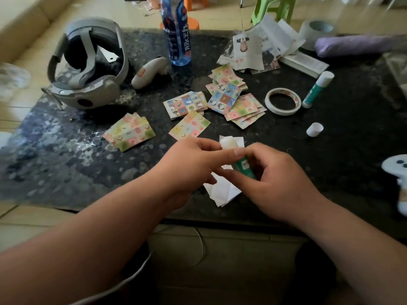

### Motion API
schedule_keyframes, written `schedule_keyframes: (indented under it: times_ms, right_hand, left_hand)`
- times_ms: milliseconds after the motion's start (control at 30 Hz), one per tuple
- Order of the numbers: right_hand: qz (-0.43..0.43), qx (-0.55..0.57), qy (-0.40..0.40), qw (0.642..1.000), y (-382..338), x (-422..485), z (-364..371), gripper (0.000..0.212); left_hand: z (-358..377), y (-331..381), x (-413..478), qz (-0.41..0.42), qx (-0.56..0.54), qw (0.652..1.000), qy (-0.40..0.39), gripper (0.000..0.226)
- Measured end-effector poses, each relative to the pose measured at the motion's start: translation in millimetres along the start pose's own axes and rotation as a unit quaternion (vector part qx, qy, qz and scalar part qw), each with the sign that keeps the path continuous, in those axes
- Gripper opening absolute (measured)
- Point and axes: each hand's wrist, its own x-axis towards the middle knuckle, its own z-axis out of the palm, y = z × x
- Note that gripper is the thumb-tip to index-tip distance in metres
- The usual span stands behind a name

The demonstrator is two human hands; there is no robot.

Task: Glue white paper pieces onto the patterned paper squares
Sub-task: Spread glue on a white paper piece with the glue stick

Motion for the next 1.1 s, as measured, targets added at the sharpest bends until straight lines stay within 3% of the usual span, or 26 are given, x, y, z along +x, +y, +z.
schedule_keyframes:
  times_ms: [133, 233, 367, 467, 633, 700, 800, 900, 1000, 1067, 1100]
  right_hand:
    - [0.011, 0.024, 0.049, 0.998, 4, 1, 0, 0.051]
    - [-0.011, 0.046, 0.083, 0.995, 6, -1, 1, 0.055]
    - [-0.056, 0.09, 0.071, 0.992, 8, -2, 1, 0.062]
    - [-0.067, 0.099, 0.048, 0.992, 6, 0, 3, 0.062]
    - [-0.006, 0.193, -0.02, 0.981, -3, 2, 4, 0.046]
    - [0.03, 0.256, -0.041, 0.965, -10, 4, 4, 0.033]
    - [0.076, 0.339, -0.054, 0.936, -11, 7, 6, 0.034]
    - [0.088, 0.374, -0.062, 0.921, -9, 8, 6, 0.041]
    - [0.107, 0.375, -0.048, 0.92, -8, 11, 3, 0.036]
    - [0.136, 0.389, 0.0, 0.911, -6, 16, -1, 0.031]
    - [0.166, 0.399, 0.026, 0.901, -4, 20, -3, 0.029]
  left_hand:
    - [0, -2, 3, -0.015, -0.097, 0.995, 0.025, 0.018]
    - [-1, -3, 6, -0.022, -0.149, 0.988, 0.032, 0.029]
    - [-1, -3, 6, -0.01, -0.204, 0.979, 0.02, 0.051]
    - [-4, -3, 6, 0.011, -0.211, 0.977, -0.003, 0.033]
    - [-6, -4, 4, 0.023, -0.201, 0.979, 0.003, 0.026]
    - [-7, -5, 4, 0.026, -0.201, 0.979, 0.015, 0.031]
    - [-8, -5, 5, 0.044, -0.202, 0.978, 0.018, 0.036]
    - [-9, -3, 2, 0.066, -0.16, 0.985, 0.011, 0.041]
    - [-9, -3, -5, 0.038, -0.102, 0.994, 0.003, 0.036]
    - [-8, -10, -10, 0.017, 0.05, 0.998, 0.019, 0.045]
    - [-8, -18, -14, 0.021, 0.182, 0.983, 0.025, 0.051]
